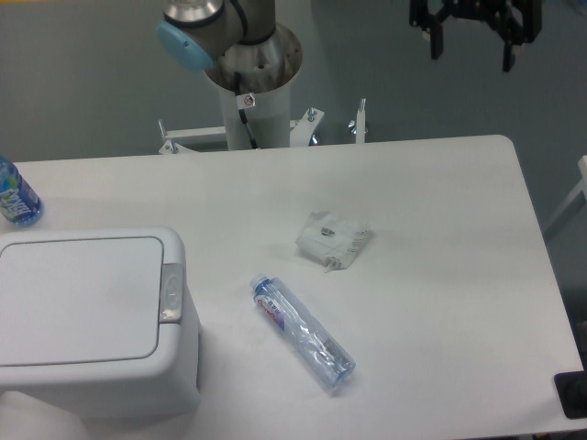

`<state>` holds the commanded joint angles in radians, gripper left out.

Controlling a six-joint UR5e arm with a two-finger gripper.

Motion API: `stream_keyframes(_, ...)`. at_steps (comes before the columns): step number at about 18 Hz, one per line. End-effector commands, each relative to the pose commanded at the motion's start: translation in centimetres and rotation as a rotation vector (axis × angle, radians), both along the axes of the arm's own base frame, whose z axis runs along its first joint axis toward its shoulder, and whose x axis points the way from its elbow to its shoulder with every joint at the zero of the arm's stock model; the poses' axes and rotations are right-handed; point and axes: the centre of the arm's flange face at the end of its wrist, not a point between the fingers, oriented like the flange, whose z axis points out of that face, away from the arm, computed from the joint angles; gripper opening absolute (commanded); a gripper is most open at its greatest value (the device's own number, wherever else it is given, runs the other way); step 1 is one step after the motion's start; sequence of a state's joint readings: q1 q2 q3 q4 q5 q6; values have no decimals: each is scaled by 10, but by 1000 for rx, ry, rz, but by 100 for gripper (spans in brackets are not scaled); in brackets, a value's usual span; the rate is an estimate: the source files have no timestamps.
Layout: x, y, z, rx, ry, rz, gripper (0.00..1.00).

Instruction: Open the trash can

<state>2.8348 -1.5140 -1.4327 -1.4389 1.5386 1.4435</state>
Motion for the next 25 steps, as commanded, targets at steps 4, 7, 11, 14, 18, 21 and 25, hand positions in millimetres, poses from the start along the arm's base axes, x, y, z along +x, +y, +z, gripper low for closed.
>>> stream_keyframes(4, 1, 4, 0, 24, -9, 20, 100)
stream_keyframes(7, 1, 53, -12, 181, -58, 122, 100)
stream_keyframes(11, 6, 106, -31, 297, -98, 323, 100)
stream_keyframes(14, 20, 173, -63, 397, -196, 564, 100)
stream_keyframes(18, 61, 229, -80, 447, -281, 659, 100)
stream_keyframes(21, 83, 248, -80, 500, -421, 667, 100)
stream_keyframes(25, 100, 266, -89, 514, -536, 709, 100)
